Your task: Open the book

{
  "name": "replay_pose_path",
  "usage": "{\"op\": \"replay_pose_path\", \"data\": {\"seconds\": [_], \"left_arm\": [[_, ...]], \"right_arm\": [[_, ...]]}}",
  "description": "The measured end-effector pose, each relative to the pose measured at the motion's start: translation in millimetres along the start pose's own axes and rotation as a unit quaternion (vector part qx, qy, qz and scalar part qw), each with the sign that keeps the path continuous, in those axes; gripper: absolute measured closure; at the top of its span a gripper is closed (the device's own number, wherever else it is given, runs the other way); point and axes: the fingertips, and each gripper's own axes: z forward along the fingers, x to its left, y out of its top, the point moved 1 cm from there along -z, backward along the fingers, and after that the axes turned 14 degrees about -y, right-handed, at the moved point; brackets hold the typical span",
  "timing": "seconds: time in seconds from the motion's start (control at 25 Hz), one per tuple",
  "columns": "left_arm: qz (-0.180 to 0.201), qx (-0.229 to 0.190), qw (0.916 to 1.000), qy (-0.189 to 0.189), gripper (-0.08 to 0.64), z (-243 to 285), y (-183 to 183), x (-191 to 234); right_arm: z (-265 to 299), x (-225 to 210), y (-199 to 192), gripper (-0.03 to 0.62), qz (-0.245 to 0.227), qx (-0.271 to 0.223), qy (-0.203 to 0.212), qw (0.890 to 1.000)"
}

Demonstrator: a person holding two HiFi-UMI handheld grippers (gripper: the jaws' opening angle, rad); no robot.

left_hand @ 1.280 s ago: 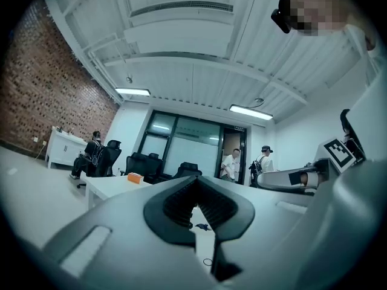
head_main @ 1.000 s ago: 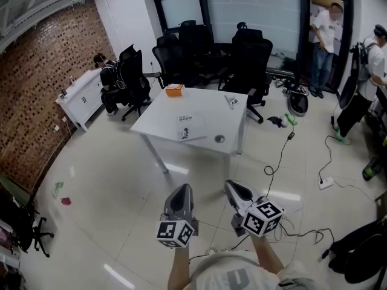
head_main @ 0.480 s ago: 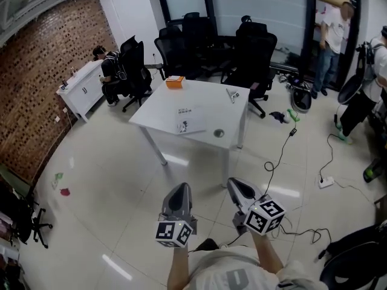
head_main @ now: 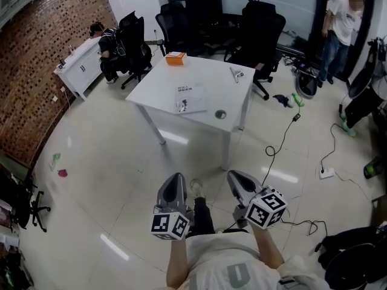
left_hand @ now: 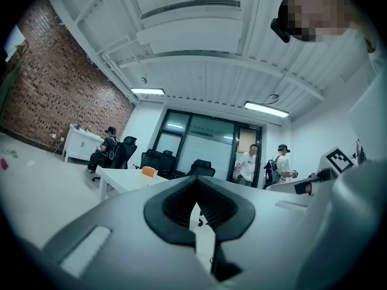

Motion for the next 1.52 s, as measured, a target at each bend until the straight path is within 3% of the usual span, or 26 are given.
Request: {"op": "replay_pose_path", "data": {"seconds": [0.2, 0.48, 0.72, 1.12, 1.52], "left_arm": [[-0.003, 0.004, 1.0000, 0.005, 0.541, 21.6, -6.4, 28.1], [0.022, 0.007, 0.9996, 0.016, 0.541, 65.8, 4.3, 84.6], [0.016, 0.004, 0.9999, 0.004, 0.541, 120.7, 7.9, 145.2], [0.044, -0.028, 0.9974, -0.051, 0.541, 265.6, 49.7, 263.6], [0.020, -0.003, 0.9977, -0.065, 0.541, 355.8, 26.4, 348.1]], "right_arm": [[37.3, -3.3, 1.0, 0.588, -0.001, 0.009, 0.009, 1.000], [108.7, 2.7, 21.3, 0.588, -0.029, 0.001, 0.015, 0.999], [183.8, -6.3, 36.7, 0.588, -0.036, 0.004, 0.001, 0.999], [350.4, -26.4, 120.9, 0.588, -0.055, -0.053, -0.023, 0.997], [460.9, -62.1, 133.7, 0.588, -0.043, -0.034, -0.051, 0.997]]}}
